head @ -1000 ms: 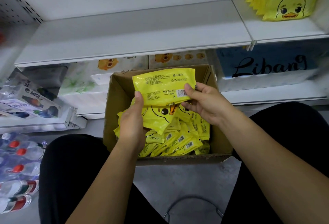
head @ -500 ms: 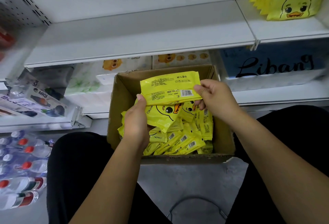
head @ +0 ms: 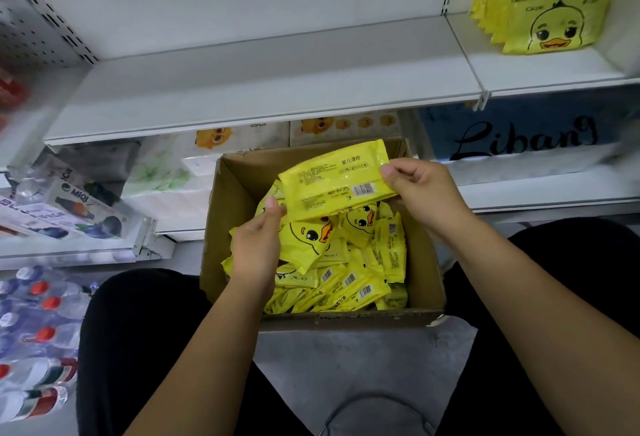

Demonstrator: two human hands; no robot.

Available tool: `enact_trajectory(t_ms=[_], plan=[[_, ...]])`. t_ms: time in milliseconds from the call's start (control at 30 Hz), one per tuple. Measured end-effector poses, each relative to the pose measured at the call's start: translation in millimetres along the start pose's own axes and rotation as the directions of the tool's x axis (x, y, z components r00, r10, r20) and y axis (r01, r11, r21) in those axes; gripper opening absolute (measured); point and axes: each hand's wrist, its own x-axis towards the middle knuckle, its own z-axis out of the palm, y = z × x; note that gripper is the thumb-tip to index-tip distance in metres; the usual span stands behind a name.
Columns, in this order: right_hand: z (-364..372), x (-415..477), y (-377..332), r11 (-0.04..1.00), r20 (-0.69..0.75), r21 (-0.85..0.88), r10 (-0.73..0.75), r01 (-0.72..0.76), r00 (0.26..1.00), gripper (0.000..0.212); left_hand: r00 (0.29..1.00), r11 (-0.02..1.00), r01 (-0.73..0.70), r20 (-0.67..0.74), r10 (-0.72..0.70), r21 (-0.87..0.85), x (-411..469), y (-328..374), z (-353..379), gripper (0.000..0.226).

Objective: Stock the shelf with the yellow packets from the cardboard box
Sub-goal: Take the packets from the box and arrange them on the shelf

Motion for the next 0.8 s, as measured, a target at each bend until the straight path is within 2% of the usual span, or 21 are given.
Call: enact_trajectory(t_ms=[67,100,200,300,333,400,467,600,700,767,800], plan=[[-4,3,-5,0.984,-0.047,0.176,0.046,-0.037,0.998,0.018,0.998,1.000,-0.031,-0.048,0.032,0.004,-5,4,1,0.050],[-5,4,-7,0.977,-0.071,0.211,0.033,-0.018,0.997,0.019,0.997,0.999,-0.049,-0.063,0.050,0.014,-8,6,4,0.050],[-5,2,-12,0.986,-0.090,0.081,-0.137,0.145,0.986,0.022,0.991,0.991,-0.124,-0.053,0.127,0.056,-15,17,18,0.050],[0,-8,-5,0.966,0.057,0.020,-0.259,0.259,0.964,0.024,0.992,0.992,-0.123,0.035,0.123,-0.001,-23,31,40,0.056],[2,-13,-1,0.947,0.115,-0.027,-0.317,0.322,0.942,0.024,0.992,0.994,-0.102,0.071,0.104,-0.037,-25,34,47,0.063],[2,-19,11,0.845,0.172,-0.180,-0.477,0.504,0.862,0.025,0.992,0.993,-0.044,0.116,0.057,-0.110,-26,33,60,0.080],[-2,-20,20,0.783,0.176,-0.237,-0.548,0.576,0.818,0.028,0.990,0.987,0.000,0.141,0.024,-0.163,-24,29,69,0.075],[-19,-12,18,0.832,0.254,-0.165,-0.484,0.530,0.838,0.030,0.980,0.978,0.045,0.197,-0.004,-0.204,-12,29,79,0.051],[-40,3,9,0.936,0.244,-0.035,-0.333,0.351,0.911,0.029,0.981,0.975,0.027,0.191,0.016,-0.222,0,27,84,0.028],[-52,16,10,0.966,0.209,0.056,-0.258,0.251,0.943,0.029,0.974,0.980,-0.005,0.220,0.050,-0.197,3,29,90,0.024],[-56,20,12,0.967,0.197,0.057,-0.254,0.248,0.947,0.029,0.970,0.983,-0.022,0.236,0.066,-0.183,3,30,94,0.024]])
